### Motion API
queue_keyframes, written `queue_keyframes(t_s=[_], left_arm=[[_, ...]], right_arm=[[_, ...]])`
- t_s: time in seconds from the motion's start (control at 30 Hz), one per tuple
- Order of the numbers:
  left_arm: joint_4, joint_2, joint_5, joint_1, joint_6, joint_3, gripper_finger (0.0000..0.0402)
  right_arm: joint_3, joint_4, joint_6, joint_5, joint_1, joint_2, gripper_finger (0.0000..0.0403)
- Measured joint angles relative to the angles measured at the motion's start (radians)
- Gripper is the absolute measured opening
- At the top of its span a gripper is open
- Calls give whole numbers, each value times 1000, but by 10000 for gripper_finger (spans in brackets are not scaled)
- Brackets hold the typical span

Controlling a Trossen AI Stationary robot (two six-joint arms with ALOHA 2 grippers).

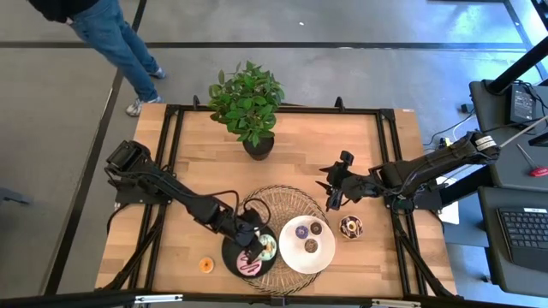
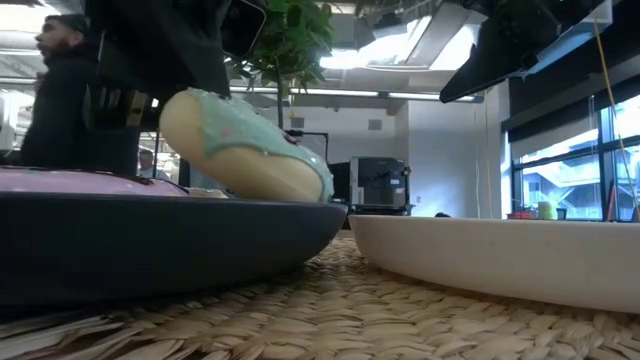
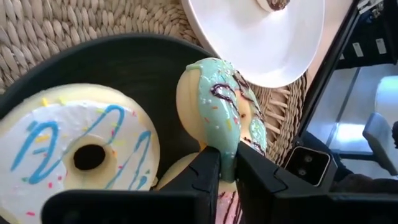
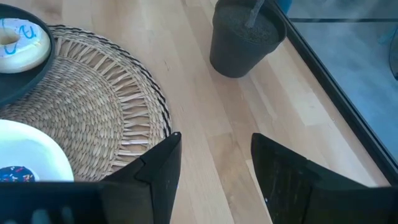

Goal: Pick & Place donuts
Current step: Put the large green donut on the black plate

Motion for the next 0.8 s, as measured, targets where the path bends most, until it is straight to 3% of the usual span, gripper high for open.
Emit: queue_keyframes(t_s=[0.8], left_arm=[[0,-1,19,14,18,0,118]], right_arm=[[0,-8,-1,0,0,0,195]])
